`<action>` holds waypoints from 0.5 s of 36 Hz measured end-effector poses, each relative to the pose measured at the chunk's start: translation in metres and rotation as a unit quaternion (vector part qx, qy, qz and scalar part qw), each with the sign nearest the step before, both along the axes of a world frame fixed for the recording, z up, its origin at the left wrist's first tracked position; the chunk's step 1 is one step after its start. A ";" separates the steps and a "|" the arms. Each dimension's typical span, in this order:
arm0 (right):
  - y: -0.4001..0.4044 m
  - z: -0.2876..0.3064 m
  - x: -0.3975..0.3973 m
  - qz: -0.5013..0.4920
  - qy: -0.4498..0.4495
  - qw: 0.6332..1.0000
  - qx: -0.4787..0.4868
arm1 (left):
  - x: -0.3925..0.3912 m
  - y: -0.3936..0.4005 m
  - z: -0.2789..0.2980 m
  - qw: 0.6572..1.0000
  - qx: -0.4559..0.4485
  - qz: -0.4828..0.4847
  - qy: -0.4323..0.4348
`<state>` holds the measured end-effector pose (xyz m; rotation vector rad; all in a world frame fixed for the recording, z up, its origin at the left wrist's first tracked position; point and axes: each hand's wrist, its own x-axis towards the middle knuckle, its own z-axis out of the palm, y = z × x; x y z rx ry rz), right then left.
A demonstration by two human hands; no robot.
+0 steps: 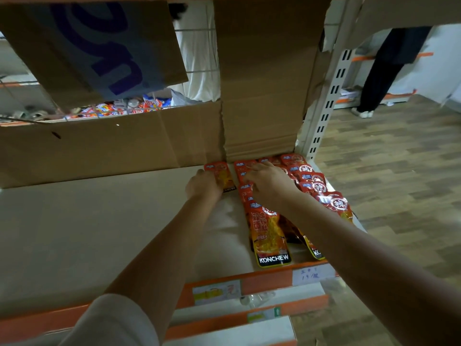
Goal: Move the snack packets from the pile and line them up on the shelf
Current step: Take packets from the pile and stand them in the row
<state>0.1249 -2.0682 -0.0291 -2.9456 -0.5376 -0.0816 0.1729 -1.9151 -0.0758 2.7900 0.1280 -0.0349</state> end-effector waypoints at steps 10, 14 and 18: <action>0.043 -0.001 -0.008 0.037 0.035 0.999 0.004 | -0.059 0.046 0.017 0.992 0.087 -0.039 -0.088; 0.082 -0.005 -0.018 0.084 0.020 0.996 -0.012 | -0.091 0.076 0.022 0.990 0.096 -0.012 -0.101; 0.130 -0.006 -0.037 0.110 -0.018 0.992 -0.057 | -0.124 0.119 0.023 0.987 0.091 0.003 -0.130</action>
